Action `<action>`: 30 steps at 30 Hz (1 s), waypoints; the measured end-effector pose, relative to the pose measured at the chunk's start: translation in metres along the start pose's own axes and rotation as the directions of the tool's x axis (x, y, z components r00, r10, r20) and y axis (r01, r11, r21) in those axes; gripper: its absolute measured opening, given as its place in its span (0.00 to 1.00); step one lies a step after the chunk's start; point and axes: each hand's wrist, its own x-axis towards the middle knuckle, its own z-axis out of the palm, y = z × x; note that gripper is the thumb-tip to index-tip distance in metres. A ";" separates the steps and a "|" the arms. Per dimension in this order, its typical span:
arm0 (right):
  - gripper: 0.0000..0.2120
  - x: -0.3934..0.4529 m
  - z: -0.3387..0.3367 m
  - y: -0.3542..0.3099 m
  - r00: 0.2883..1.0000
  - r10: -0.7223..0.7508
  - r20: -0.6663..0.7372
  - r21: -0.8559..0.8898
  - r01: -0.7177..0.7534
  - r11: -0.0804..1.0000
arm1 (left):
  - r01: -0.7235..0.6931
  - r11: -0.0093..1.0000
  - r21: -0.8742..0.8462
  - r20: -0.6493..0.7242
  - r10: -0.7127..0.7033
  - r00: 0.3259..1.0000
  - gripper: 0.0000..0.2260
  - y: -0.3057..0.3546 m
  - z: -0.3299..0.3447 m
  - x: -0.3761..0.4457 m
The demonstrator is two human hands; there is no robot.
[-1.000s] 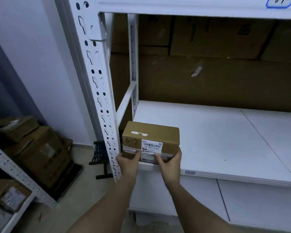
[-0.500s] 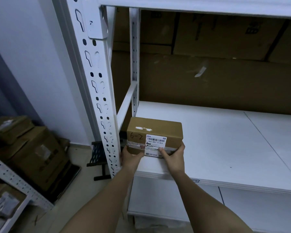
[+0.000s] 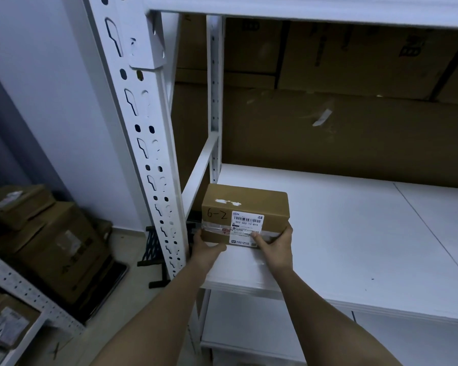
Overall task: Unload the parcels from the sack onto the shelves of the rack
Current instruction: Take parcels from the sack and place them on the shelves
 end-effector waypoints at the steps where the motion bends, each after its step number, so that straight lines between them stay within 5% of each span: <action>1: 0.40 0.000 0.000 0.000 1.000 0.000 0.001 -0.002 0.000 1.000 | 0.005 1.000 0.003 0.000 -0.005 1.000 0.36 0.001 0.000 0.001; 7: 0.39 -0.002 -0.001 -0.008 0.999 0.033 0.022 0.017 -0.034 0.999 | 0.021 0.999 0.032 0.022 -0.022 1.000 0.37 0.002 -0.001 0.002; 11: 0.52 -0.002 -0.001 -0.001 0.998 0.070 -0.006 0.021 -0.070 0.997 | 0.055 0.997 0.054 -0.002 -0.055 0.999 0.39 0.001 0.001 0.001; 15: 0.58 -0.010 -0.006 0.003 0.989 0.146 -0.001 -0.064 -0.146 0.987 | 0.089 0.993 0.077 -0.051 -0.085 0.995 0.25 0.000 0.005 -0.010; 18: 0.47 -0.030 -0.010 -0.005 0.977 0.204 -0.059 -0.184 -0.212 0.960 | 0.103 0.981 0.166 0.023 -0.108 0.994 0.22 -0.003 0.004 -0.016; 21: 0.21 -0.048 -0.017 -0.010 0.971 0.225 -0.083 -0.325 -0.240 0.915 | 0.053 0.947 0.316 0.175 -0.113 0.978 0.05 -0.001 0.004 -0.025; 22: 0.14 -0.055 -0.019 -0.011 0.972 0.215 -0.098 -0.366 -0.236 0.900 | 0.034 0.932 0.360 0.211 -0.117 0.971 0.07 -0.001 0.006 -0.029; 30: 0.09 -0.098 -0.063 -0.002 0.965 0.227 -0.130 -0.416 -0.261 0.871 | -0.226 0.806 0.547 0.350 0.025 0.936 0.08 0.004 0.044 -0.060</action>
